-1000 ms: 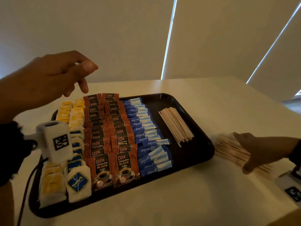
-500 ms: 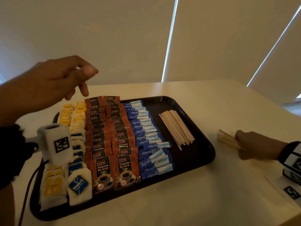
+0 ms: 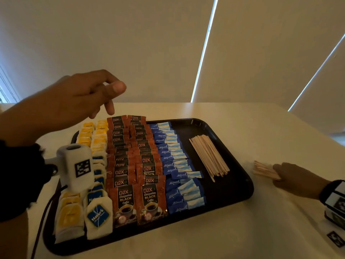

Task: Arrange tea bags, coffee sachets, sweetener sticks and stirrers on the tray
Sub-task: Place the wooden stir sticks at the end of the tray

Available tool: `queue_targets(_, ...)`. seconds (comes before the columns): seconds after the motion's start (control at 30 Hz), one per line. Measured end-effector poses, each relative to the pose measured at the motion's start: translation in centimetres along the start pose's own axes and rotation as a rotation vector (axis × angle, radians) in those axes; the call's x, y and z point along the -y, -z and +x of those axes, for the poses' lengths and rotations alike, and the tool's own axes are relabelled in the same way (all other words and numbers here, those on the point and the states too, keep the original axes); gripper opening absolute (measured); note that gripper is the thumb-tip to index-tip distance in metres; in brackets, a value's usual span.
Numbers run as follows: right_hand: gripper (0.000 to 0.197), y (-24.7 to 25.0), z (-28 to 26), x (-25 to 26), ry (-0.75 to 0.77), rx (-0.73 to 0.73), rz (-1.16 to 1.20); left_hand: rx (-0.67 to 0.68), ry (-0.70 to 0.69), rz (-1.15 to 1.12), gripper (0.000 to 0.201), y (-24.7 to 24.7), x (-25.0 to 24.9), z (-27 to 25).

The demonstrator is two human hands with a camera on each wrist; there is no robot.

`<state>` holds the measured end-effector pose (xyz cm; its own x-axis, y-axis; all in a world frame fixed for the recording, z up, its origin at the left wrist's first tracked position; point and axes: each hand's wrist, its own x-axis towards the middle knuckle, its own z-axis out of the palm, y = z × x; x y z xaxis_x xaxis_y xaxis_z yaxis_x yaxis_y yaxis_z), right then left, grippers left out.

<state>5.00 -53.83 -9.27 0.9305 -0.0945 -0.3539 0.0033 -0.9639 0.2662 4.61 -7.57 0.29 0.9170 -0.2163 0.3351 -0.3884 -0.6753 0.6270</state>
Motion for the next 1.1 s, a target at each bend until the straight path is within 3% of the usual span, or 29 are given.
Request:
queue_targets(0.1,0.044,-0.3,-0.5,0.5,0.004,-0.016,0.008,0.0,0.001,-0.002,0.08,0.1,0.0,-0.1)
queue_targets(0.2,0.02,-1.1,0.5,0.2,-0.014,0.017,0.052,0.001,-0.004,-0.005,0.082,0.1,0.0,0.0)
queue_targets(0.43,0.017,-0.6,2.6,0.4,-0.122,-0.066,0.21,-0.012,-0.001,0.017,0.081,0.6,-0.1,-0.5)
queue_targets(0.53,0.026,2.0,2.5,1.2,-0.118,-0.143,0.553,-0.009,0.015,0.044,0.075,0.6,0.0,-0.5)
queue_targets(0.6,0.034,4.9,1.4,2.8,-0.055,-0.321,0.714,-0.013,0.024,0.054,0.071,0.5,-0.1,-0.4)
queue_targets(0.77,0.054,11.6,-1.8,10.1,0.278,-0.699,0.775,-0.061,0.032,0.057,0.054,0.1,-0.6,-0.3)
queue_targets(0.93,0.046,14.7,-1.7,18.0,0.542,-0.894,0.588,-0.08,-0.018,-0.006,0.056,-0.3,-1.3,-0.5)
queue_targets(1.1,0.033,15.5,-1.8,23.1,0.655,-0.94,0.577,-0.073,-0.021,0.007,0.055,-1.2,-1.8,-0.3)
